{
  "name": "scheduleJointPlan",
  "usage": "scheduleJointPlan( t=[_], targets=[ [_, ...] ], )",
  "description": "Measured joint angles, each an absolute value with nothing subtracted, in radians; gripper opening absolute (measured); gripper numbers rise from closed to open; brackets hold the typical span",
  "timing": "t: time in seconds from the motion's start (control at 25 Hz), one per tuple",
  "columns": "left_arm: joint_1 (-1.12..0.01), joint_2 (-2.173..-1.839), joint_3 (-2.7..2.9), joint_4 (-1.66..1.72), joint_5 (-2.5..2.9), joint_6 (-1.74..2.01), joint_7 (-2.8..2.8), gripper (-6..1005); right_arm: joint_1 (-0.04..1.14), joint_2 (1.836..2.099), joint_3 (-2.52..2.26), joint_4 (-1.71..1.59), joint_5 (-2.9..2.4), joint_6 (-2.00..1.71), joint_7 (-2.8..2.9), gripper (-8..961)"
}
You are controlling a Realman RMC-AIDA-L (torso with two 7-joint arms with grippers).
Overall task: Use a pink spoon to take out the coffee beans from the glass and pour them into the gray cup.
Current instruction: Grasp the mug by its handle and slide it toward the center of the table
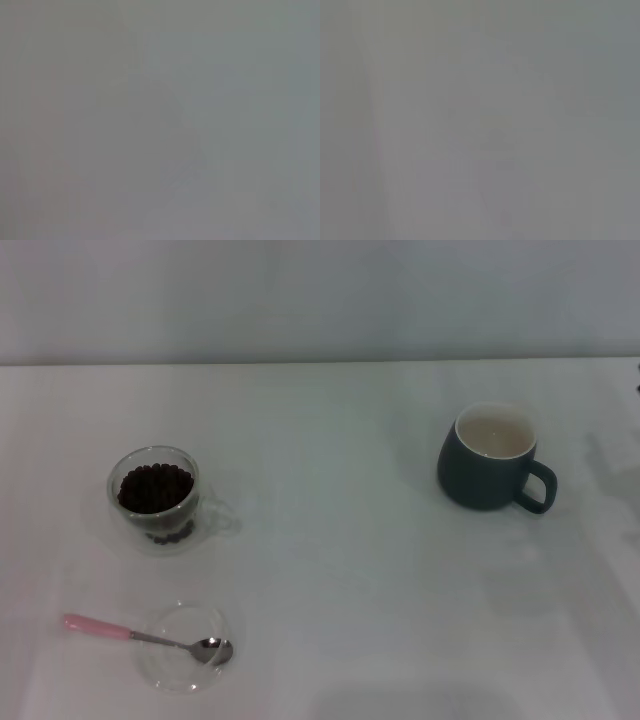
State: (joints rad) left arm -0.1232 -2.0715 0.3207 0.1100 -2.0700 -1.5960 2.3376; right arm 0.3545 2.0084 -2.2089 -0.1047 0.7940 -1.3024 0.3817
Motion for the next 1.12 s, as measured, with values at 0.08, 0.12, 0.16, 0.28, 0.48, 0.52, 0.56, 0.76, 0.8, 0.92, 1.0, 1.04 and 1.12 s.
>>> scheduleJointPlan(
  t=[0.08, 0.12, 0.16, 0.28, 0.48, 0.52, 0.56, 0.76, 0.8, 0.92, 1.0, 1.04, 1.12],
  targets=[
    [-0.095, -2.072, 0.321, 0.11, -2.053, -1.632, 2.335, 774, 0.35, 2.008, -2.209, -0.105, 0.745, -1.321, 0.415, 727],
    [-0.088, -2.072, 0.321, 0.11, -2.051, -1.639, 2.334, 774, 0.346, 2.008, -2.209, -0.106, 0.721, -1.334, 0.429, 727],
    [-0.08, -2.072, 0.321, 0.11, -2.049, -1.65, 2.334, 774, 0.341, 2.008, -2.209, -0.106, 0.704, -1.345, 0.435, 727],
    [-0.065, -2.071, 0.321, 0.111, -2.044, -1.67, 2.332, 774, 0.326, 2.008, -2.21, -0.104, 0.654, -1.378, 0.44, 727],
    [-0.057, -2.074, 0.321, 0.104, -2.036, -1.673, 2.329, 775, 0.295, 2.005, -2.21, -0.097, 0.58, -1.413, 0.436, 726],
    [-0.056, -2.075, 0.321, 0.103, -2.034, -1.671, 2.329, 775, 0.287, 2.005, -2.21, -0.098, 0.567, -1.42, 0.437, 726],
    [-0.055, -2.075, 0.321, 0.103, -2.032, -1.669, 2.329, 775, 0.278, 2.005, -2.211, -0.1, 0.553, -1.426, 0.437, 726],
    [-0.063, -2.076, 0.321, 0.101, -2.019, -1.651, 2.328, 774, 0.245, 2.005, -2.223, -0.096, 0.478, -1.437, 0.442, 726],
    [-0.066, -2.075, 0.32, 0.101, -2.016, -1.647, 2.328, 774, 0.24, 2.005, -2.224, -0.095, 0.466, -1.433, 0.442, 726],
    [-0.076, -2.074, 0.321, 0.1, -1.992, -1.634, 2.328, 774, 0.225, 2.005, -2.247, -0.094, 0.422, -1.421, 0.441, 726],
    [-0.08, -2.074, 0.321, 0.1, -1.974, -1.62, 2.328, 774, 0.217, 2.006, -2.293, -0.095, 0.396, -1.42, 0.438, 726],
    [-0.082, -2.074, 0.321, 0.1, -1.967, -1.611, 2.327, 773, 0.215, 2.006, -2.313, -0.099, 0.391, -1.42, 0.437, 726],
    [-0.083, -2.074, 0.321, 0.1, -1.962, -1.597, 2.327, 773, 0.213, 2.006, -2.346, -0.109, 0.387, -1.414, 0.436, 725]
  ],
)
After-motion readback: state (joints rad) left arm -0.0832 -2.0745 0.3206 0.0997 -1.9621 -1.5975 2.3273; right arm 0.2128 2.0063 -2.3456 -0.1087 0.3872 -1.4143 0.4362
